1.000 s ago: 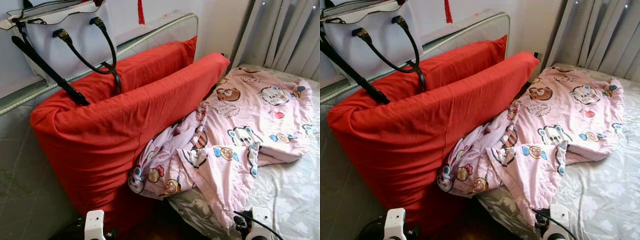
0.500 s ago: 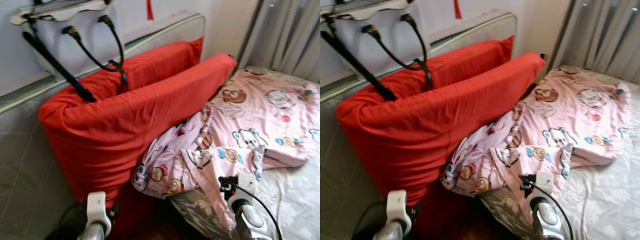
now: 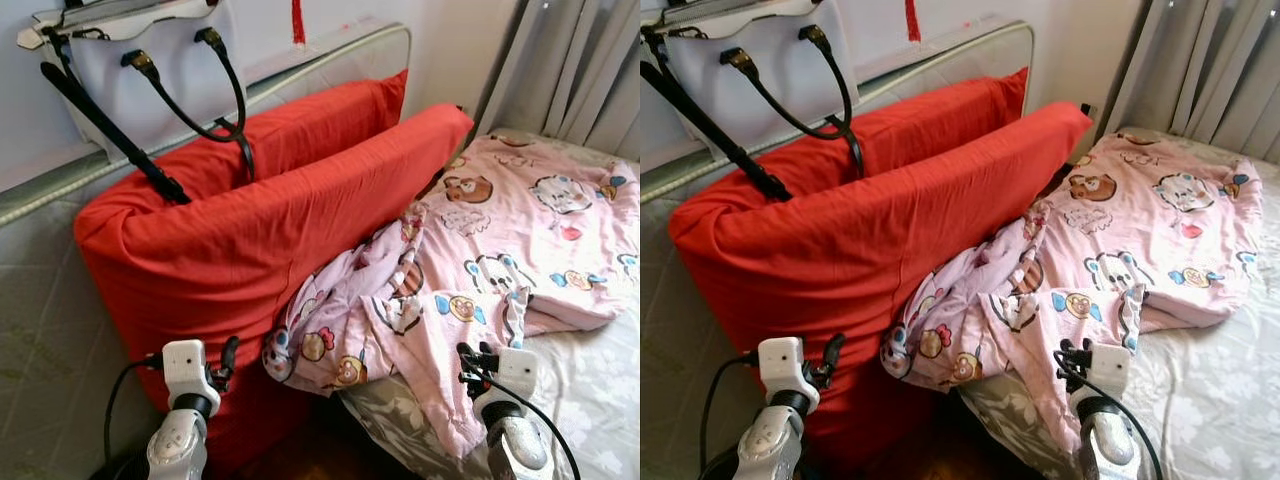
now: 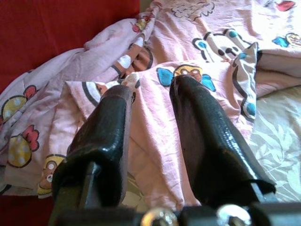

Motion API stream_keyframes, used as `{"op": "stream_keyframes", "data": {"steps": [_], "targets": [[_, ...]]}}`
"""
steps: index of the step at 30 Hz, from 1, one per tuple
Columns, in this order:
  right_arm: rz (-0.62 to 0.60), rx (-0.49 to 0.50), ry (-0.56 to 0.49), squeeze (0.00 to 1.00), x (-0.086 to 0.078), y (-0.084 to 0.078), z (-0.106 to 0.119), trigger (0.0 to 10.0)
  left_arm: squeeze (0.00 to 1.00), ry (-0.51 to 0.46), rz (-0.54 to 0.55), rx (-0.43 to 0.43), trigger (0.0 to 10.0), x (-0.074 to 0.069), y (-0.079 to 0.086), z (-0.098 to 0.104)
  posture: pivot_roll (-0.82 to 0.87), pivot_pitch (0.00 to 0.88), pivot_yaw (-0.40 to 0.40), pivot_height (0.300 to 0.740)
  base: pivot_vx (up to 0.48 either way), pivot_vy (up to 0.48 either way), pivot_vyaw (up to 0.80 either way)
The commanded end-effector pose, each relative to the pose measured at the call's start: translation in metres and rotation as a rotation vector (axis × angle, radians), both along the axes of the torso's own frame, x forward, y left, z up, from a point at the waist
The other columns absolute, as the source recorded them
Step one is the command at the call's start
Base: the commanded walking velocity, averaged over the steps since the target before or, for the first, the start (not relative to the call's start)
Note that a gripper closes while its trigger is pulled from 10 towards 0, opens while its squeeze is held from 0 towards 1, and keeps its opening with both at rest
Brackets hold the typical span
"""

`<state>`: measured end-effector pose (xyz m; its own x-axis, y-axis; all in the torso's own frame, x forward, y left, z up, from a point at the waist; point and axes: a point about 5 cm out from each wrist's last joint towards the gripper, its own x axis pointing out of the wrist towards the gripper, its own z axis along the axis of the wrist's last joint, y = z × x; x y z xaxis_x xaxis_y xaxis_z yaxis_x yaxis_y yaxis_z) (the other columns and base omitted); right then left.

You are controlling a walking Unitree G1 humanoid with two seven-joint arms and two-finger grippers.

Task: Clean up the room

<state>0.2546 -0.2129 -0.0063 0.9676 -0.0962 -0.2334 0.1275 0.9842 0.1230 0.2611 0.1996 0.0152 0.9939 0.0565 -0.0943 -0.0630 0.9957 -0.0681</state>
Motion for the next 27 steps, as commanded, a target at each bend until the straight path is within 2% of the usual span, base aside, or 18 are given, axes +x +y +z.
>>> {"op": "stream_keyframes", "data": {"steps": [1,7,10,18,27], "targets": [[-0.016,-0.012,-0.018,0.00,-0.0019,-0.0013,0.0015,10.0,0.00,-0.010,0.002,-0.009,10.0,-0.0031,0.0009,0.0015,-0.11,0.008,0.019,0.740,0.000,0.000,0.00],[-0.026,-0.025,-0.014,0.00,-0.0048,-0.0048,0.0009,10.0,0.00,-0.017,-0.003,-0.010,10.0,-0.0060,0.0019,0.0031,-0.11,0.000,0.013,0.740,0.000,0.000,0.00],[-0.025,-0.035,0.025,0.00,-0.0054,-0.0053,-0.0023,10.0,0.00,-0.018,-0.011,-0.008,10.0,-0.0059,0.0011,0.0046,-0.11,0.000,0.018,0.740,0.000,0.000,0.00],[-0.034,-0.032,0.007,0.00,-0.0099,-0.0044,-0.0032,10.0,0.00,-0.016,-0.036,-0.001,10.0,-0.0038,-0.0011,0.0069,-0.12,0.000,0.026,0.740,0.000,0.000,0.00],[-0.020,-0.035,0.055,0.00,-0.0098,-0.0018,-0.0074,10.0,0.00,-0.002,-0.028,0.000,10.0,-0.0035,0.0010,0.0075,-0.11,0.036,0.022,0.735,0.000,0.000,0.00]]}}
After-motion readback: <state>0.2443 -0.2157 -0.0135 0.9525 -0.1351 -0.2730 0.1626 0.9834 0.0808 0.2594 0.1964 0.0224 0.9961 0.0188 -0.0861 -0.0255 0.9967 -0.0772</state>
